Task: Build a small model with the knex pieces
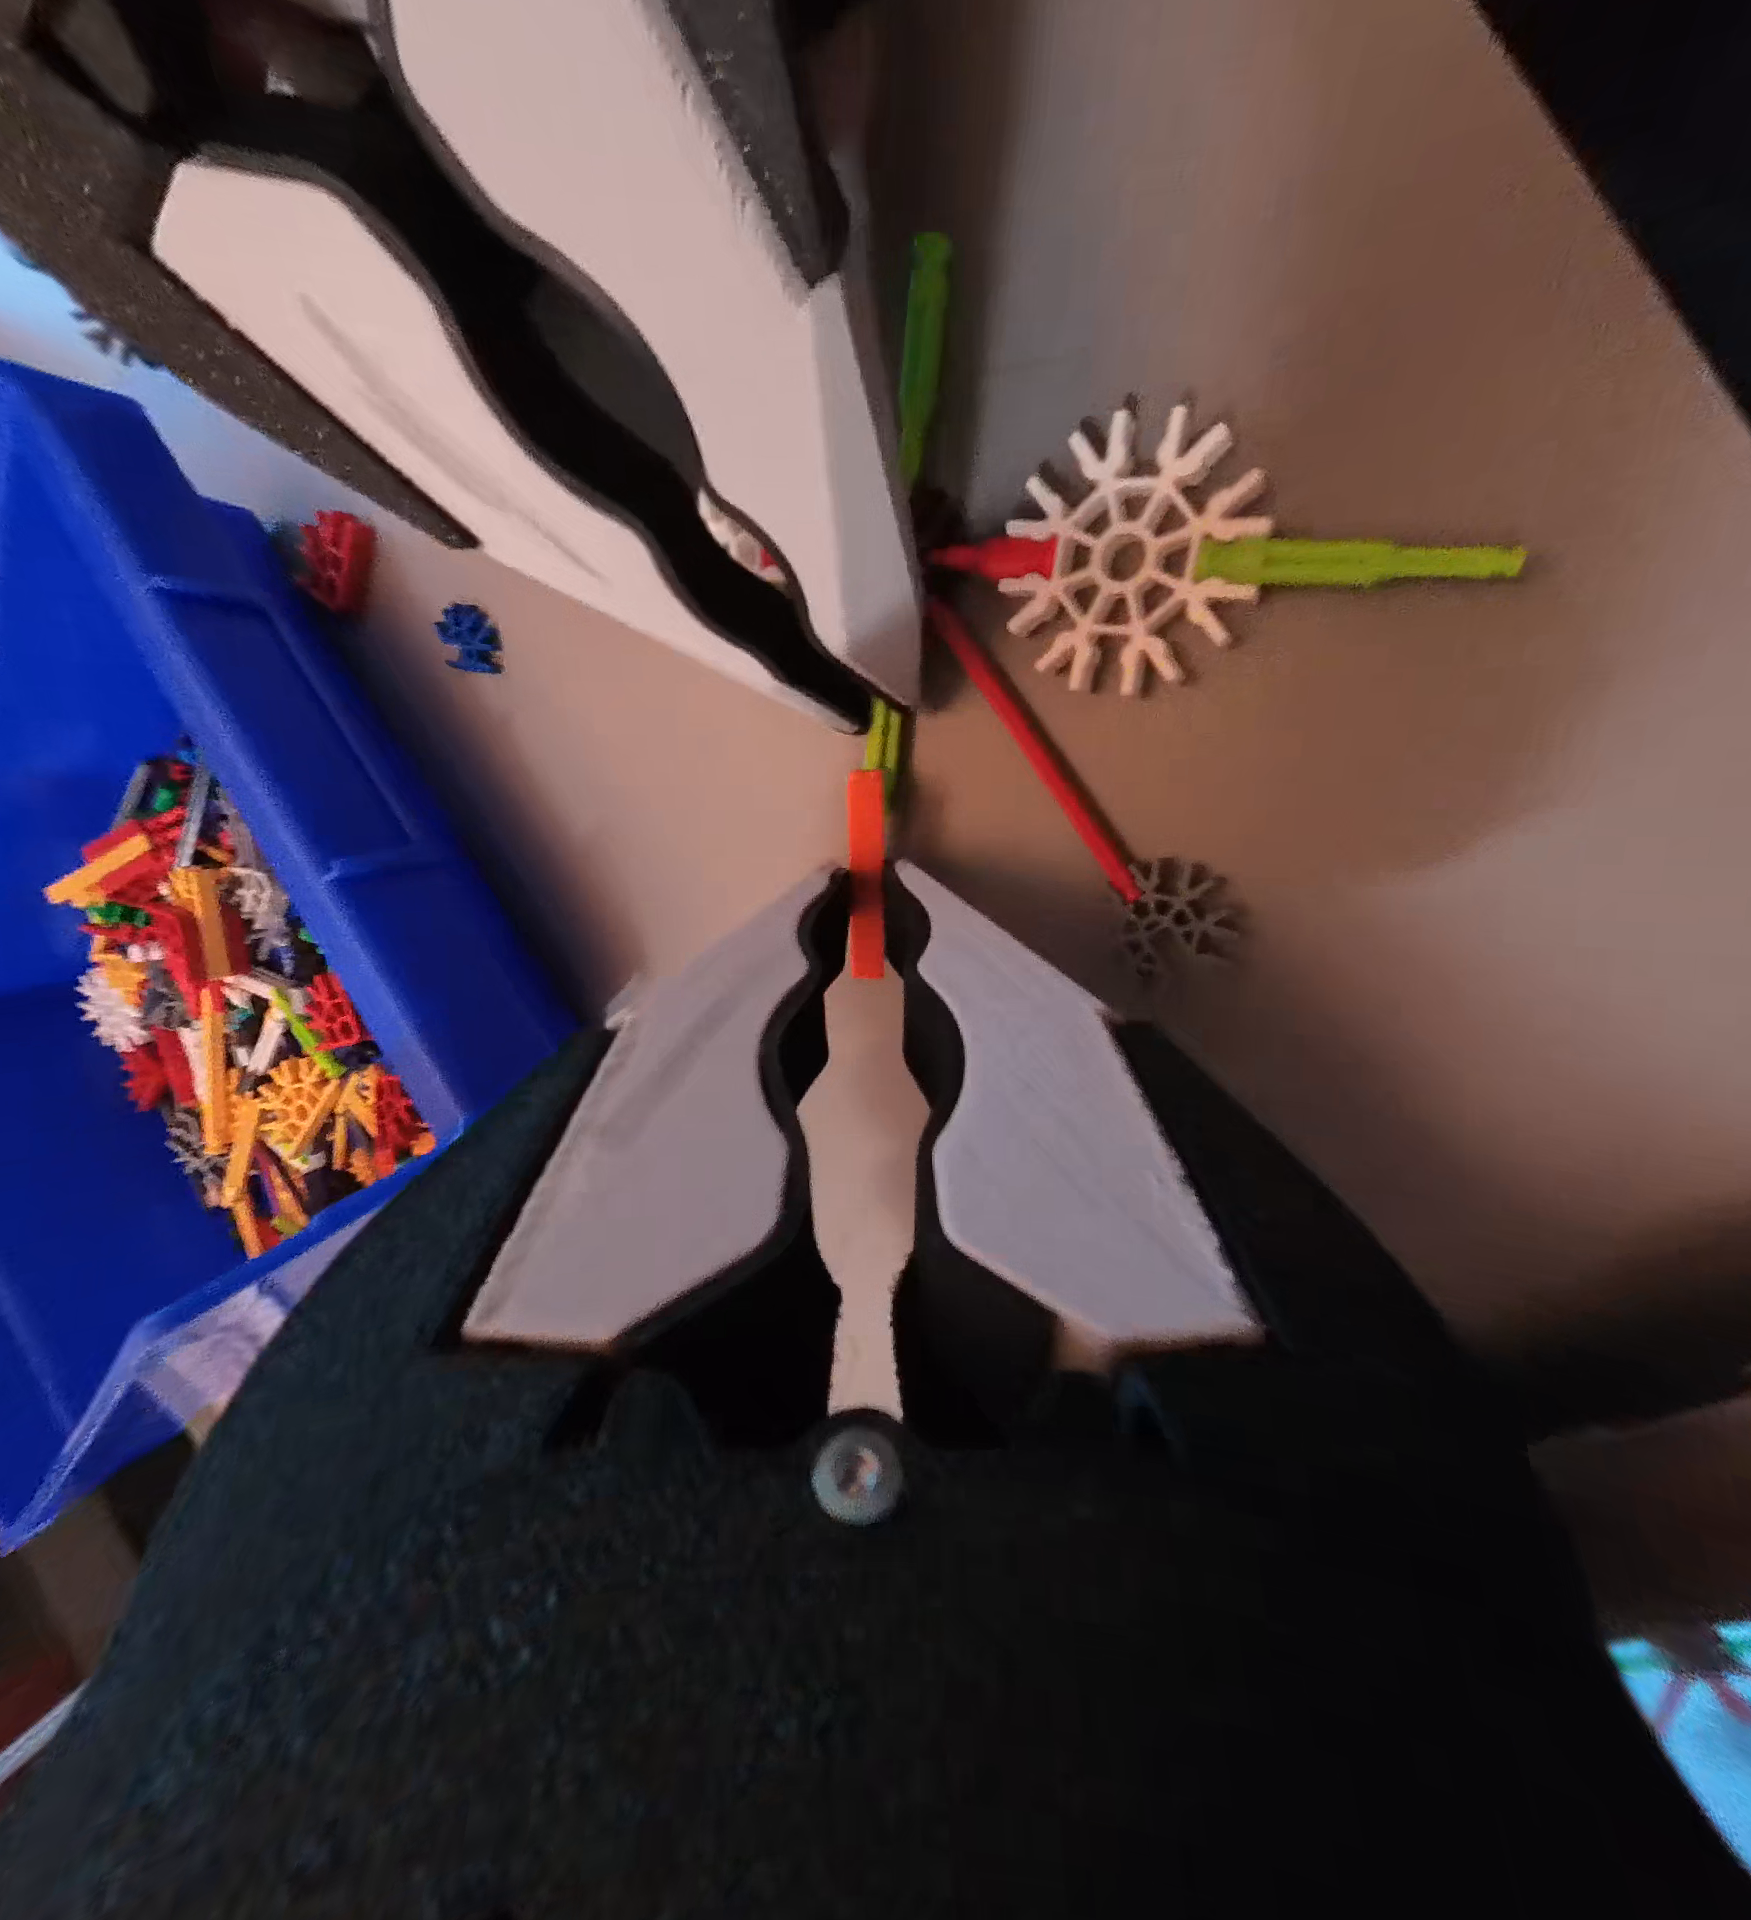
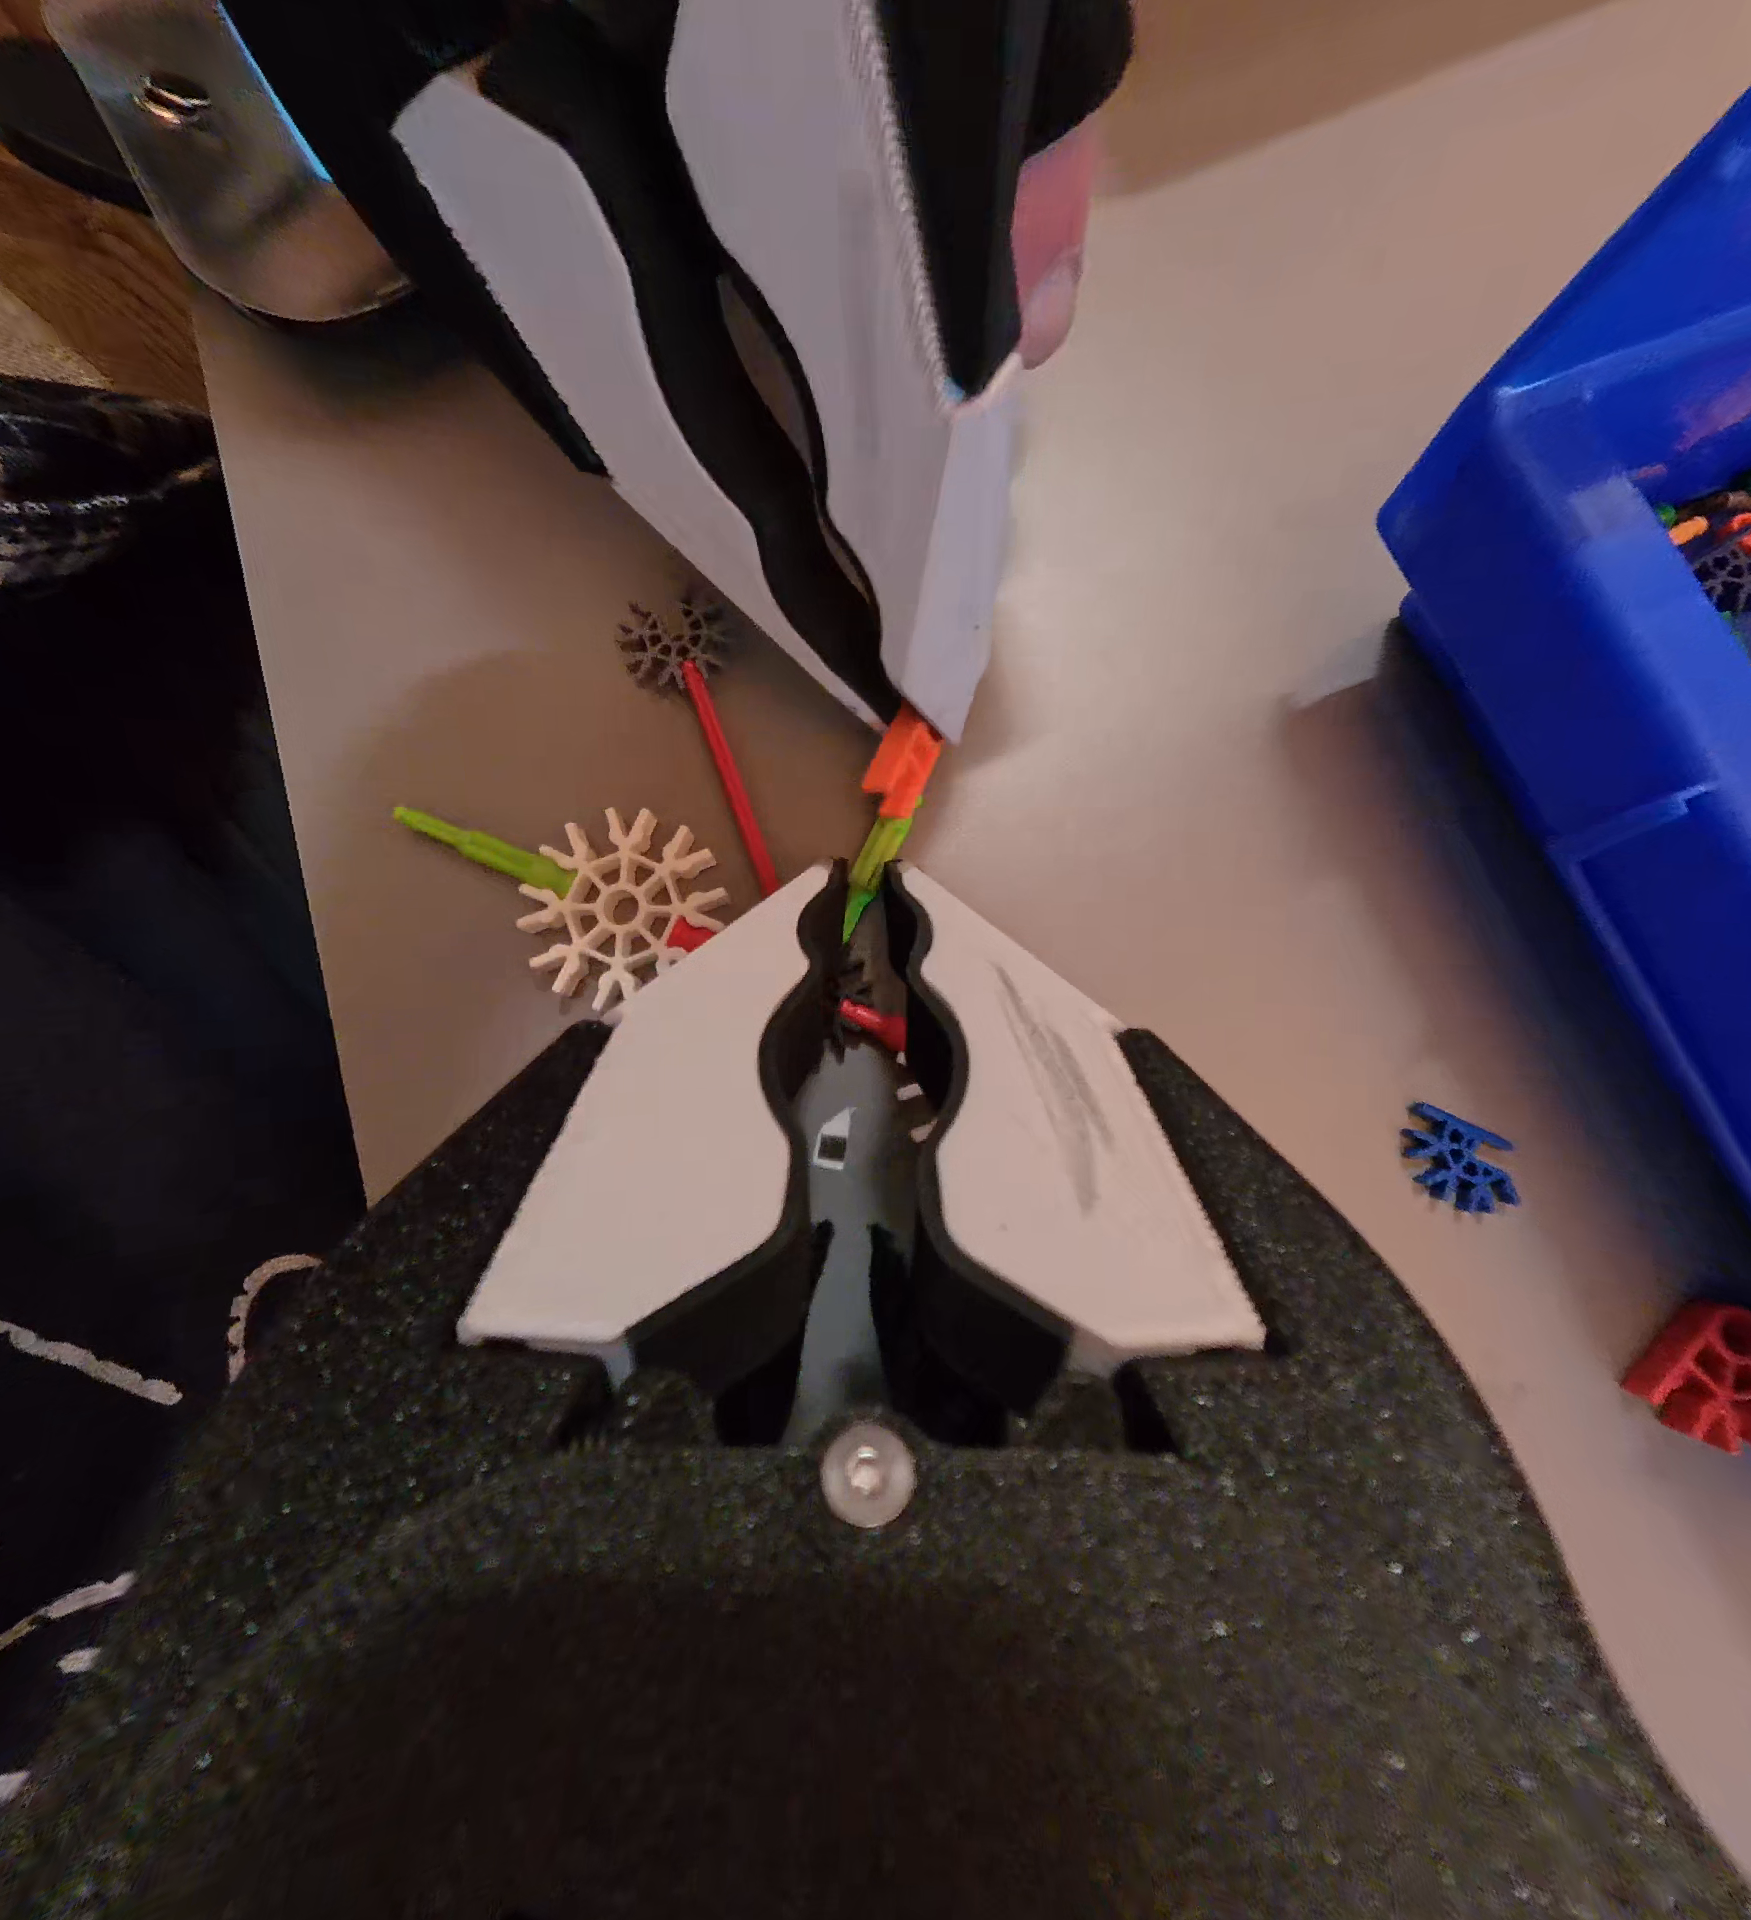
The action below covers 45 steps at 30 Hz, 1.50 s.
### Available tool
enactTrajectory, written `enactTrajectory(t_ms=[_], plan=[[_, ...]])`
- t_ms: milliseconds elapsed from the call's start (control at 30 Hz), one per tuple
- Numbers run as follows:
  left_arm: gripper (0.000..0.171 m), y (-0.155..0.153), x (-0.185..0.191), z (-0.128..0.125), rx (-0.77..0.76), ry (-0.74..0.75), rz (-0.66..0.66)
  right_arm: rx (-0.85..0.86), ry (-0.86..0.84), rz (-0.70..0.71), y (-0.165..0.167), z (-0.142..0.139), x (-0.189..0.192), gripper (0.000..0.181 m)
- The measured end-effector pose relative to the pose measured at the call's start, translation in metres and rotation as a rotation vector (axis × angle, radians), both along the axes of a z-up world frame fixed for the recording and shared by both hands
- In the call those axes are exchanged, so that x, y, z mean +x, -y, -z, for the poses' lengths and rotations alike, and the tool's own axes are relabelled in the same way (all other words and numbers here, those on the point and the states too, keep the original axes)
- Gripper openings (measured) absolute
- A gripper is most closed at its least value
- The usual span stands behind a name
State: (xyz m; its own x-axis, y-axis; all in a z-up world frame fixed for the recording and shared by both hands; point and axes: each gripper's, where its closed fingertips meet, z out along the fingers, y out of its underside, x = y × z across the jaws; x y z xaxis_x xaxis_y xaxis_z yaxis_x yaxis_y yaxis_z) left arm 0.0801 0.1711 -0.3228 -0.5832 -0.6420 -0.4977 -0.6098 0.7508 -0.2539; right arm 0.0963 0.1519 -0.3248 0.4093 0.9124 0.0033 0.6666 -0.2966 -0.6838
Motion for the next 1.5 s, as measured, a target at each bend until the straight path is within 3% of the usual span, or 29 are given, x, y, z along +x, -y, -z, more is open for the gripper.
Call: enactTrajectory(t_ms=[667,1233,1500], plan=[[0.005,-0.0028,-0.0033,0.0021,0.185,0.035,-0.065,0.007,0.017,0.02,-0.0005,0.0008,0.0006,0.006],[0.005,-0.002,-0.0049,0.0015,0.38,0.038,-0.037,0.019,0.017,0.028,-0.0006,0.0008,0.0006,0.005],[0.005,0.0037,0.0002,-0.0057,0.339,0.095,-0.072,0.026,0.016,0.036,-0.0005,0.0007,0.0007,0.005]])
